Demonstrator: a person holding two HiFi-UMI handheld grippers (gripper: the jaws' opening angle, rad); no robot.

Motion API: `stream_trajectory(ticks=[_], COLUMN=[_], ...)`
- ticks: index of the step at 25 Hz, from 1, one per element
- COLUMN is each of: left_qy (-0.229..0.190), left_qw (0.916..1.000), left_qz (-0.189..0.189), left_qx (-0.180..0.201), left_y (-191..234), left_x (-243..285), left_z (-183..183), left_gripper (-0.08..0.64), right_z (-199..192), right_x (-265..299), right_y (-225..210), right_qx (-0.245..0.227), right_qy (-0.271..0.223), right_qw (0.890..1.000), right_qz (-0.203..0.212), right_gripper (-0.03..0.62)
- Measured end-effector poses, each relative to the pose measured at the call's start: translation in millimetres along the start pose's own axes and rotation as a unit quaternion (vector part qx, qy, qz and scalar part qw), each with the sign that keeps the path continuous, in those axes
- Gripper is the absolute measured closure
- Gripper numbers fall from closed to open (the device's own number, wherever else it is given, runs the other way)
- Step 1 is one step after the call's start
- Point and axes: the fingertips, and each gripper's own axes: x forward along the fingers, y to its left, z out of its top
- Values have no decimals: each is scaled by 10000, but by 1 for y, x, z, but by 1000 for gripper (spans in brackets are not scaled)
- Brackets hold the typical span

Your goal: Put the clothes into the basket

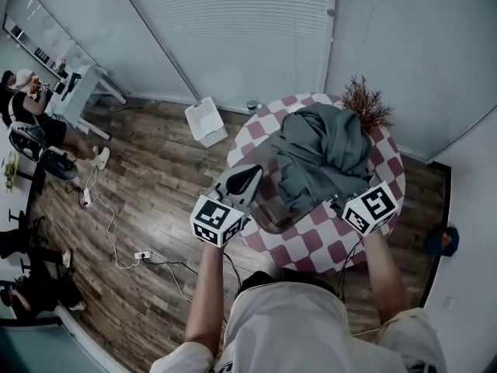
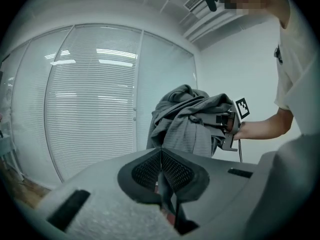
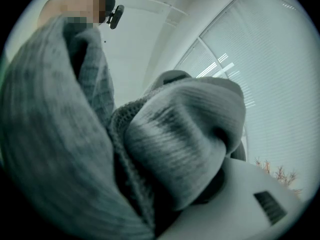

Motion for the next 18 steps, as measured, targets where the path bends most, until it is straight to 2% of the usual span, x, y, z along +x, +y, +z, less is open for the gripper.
stream_trajectory(ticks=[6,10,13,18], left_qy=[-59,-130,-153,-188], left_qw=[9996,9987,9977,9966], left_qz=[-275,-488,-630,-760], left_qx=[48,115,196,244], left_y=[3,11,23,41], left_x=[18,25,31,29], left_z=[-1,3,7,12], left_gripper=[546,546,545,546], right_z=[-18,-38,-64,-107], right_x=[0,8,19,27], right_y=[1,4,1,5], right_qx=[3,-37,13,39], right_qy=[302,817,1521,2570], right_qw=[9994,9966,9881,9657], right_qz=[-141,52,220,370], right_gripper=[388,388,388,388])
